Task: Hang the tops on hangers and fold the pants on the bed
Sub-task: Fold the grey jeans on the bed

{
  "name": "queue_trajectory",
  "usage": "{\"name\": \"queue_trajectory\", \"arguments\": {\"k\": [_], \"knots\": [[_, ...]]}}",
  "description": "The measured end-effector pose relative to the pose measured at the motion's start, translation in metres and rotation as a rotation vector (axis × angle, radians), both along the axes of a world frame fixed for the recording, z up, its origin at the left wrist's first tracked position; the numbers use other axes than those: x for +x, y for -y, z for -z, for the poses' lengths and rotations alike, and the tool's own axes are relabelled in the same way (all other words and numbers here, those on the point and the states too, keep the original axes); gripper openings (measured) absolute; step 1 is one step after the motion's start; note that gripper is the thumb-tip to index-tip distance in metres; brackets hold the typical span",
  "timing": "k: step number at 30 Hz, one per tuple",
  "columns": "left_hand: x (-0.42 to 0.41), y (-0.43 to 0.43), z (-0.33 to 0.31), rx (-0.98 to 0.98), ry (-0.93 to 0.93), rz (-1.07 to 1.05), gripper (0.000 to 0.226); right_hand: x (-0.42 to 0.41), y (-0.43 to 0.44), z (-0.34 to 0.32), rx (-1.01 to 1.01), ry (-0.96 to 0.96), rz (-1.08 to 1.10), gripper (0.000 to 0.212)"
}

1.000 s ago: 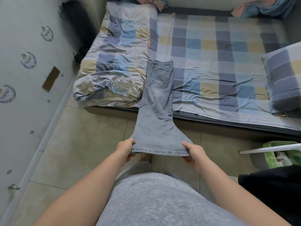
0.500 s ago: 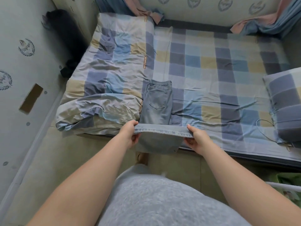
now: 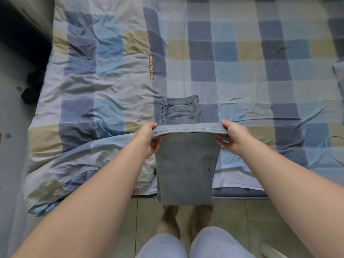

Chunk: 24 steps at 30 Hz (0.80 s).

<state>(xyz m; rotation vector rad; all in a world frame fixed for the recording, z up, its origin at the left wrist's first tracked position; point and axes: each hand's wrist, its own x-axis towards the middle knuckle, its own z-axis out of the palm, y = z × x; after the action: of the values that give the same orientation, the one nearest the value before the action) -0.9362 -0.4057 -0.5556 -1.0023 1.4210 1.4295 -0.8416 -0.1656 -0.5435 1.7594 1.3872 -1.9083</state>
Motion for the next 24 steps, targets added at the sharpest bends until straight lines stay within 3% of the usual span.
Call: {"name": "queue_trajectory", "arguments": {"k": [8,12,14,19,24], "knots": [[-0.108,-0.053,0.106,0.001,-0.011,-0.033,0.019,-0.115,-0.044,0.123,0.016,-0.049,-0.026,0.012],[-0.131,-0.072,0.148,0.069,-0.058,-0.105,0.020,-0.144,-0.051,0.180,0.023,-0.094,0.029,0.025],[-0.131,-0.076,0.162,0.090,-0.091,-0.100,0.021,-0.145,-0.048,0.201,-0.077,-0.136,-0.013,0.027],[-0.101,-0.068,0.180,0.150,-0.113,-0.039,0.054,-0.123,-0.039,0.219,-0.244,-0.197,-0.033,0.058],[-0.044,-0.056,0.183,0.077,-0.075,0.070,0.044,-0.076,-0.025,0.215,-0.330,-0.198,-0.005,0.055]]}}
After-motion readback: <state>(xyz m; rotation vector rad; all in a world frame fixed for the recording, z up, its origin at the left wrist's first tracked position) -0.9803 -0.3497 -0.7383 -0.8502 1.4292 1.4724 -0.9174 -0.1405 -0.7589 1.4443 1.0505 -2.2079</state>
